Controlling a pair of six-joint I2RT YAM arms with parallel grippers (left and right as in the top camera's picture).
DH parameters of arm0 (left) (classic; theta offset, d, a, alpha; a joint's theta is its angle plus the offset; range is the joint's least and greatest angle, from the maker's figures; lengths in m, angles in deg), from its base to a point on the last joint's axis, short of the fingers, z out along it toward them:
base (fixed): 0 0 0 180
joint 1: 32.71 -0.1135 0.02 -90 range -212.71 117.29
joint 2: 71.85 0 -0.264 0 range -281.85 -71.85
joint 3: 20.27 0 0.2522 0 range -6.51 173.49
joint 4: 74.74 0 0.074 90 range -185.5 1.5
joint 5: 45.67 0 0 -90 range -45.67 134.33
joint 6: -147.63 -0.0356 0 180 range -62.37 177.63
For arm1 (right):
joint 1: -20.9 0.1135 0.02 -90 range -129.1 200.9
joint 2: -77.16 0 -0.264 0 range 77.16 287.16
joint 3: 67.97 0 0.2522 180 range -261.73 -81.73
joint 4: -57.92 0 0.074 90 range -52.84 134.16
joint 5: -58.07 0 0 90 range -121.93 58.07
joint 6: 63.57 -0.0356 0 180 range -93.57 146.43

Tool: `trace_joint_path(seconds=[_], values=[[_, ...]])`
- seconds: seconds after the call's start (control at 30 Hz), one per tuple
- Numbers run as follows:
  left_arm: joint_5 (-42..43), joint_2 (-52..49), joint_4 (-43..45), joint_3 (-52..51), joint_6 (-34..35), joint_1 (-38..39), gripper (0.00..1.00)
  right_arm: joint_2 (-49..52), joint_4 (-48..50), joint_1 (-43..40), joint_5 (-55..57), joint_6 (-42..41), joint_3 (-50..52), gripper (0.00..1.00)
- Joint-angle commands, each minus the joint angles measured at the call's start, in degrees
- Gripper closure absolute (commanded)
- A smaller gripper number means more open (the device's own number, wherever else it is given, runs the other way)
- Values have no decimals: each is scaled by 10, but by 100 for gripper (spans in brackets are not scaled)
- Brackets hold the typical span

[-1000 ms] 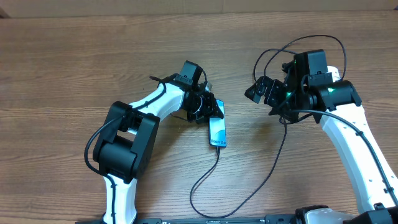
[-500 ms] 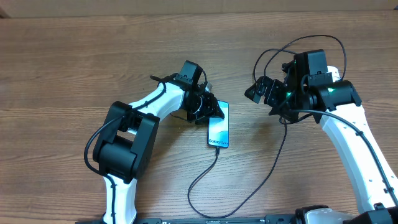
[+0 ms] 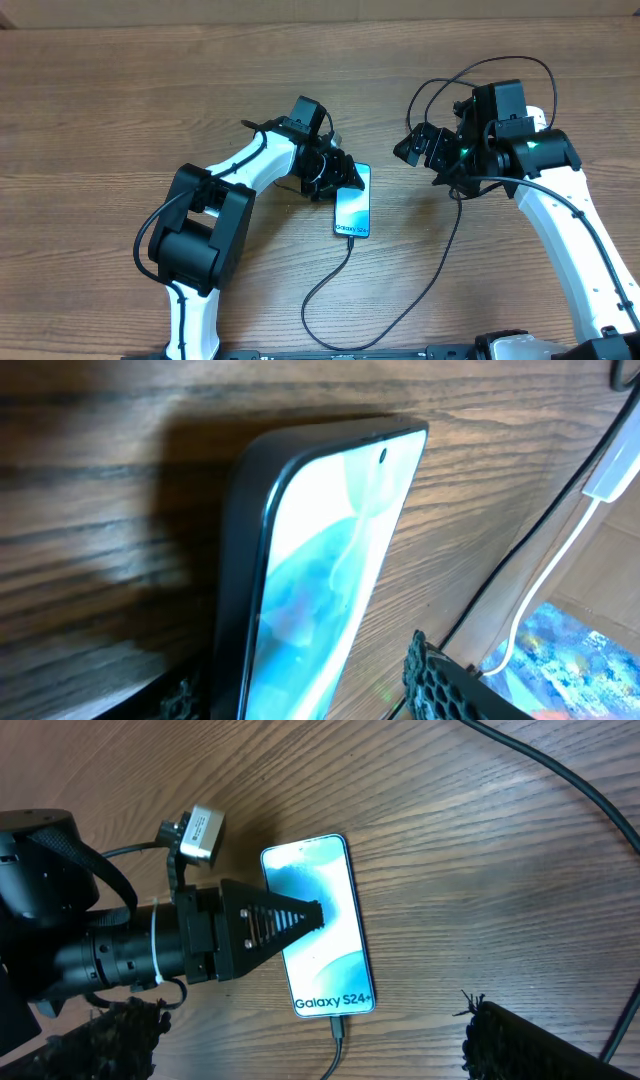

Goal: Plug charger to phone and switch on socket
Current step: 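Lay the phone flat on the table center with the left gripper, then open the left gripper and lift it away from the phone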

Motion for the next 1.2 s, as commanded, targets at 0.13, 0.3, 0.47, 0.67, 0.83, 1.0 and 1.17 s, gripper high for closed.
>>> trace_joint_path(seconds=[0.13, 0.3, 0.47, 0.67, 0.83, 1.0, 1.17], values=[[-91, -24, -24, -19, -10, -10, 38, -13, 1, -1, -3, 7, -5, 0], [-94, -24, -25, -19, -10, -10, 38, -13, -1, -1, -3, 7, -5, 0], [-128, -24, -43, -19, -10, -10, 36, -13, -1, -1, -3, 7, -5, 0], [-167, -24, -62, -19, -14, -10, 36, -13, -1, -1, -3, 7, -5, 0], [-179, -24, -62, -19, -14, -14, 36, -13, -1, -1, -3, 7, -5, 0], [-184, -19, -66, -18, -45, -32, 36, -13, -3, -1, -3, 12, -5, 0], [-201, 3, -82, -17, -91, -58, 38, -13, -4, -1, -3, 18, -5, 0]])
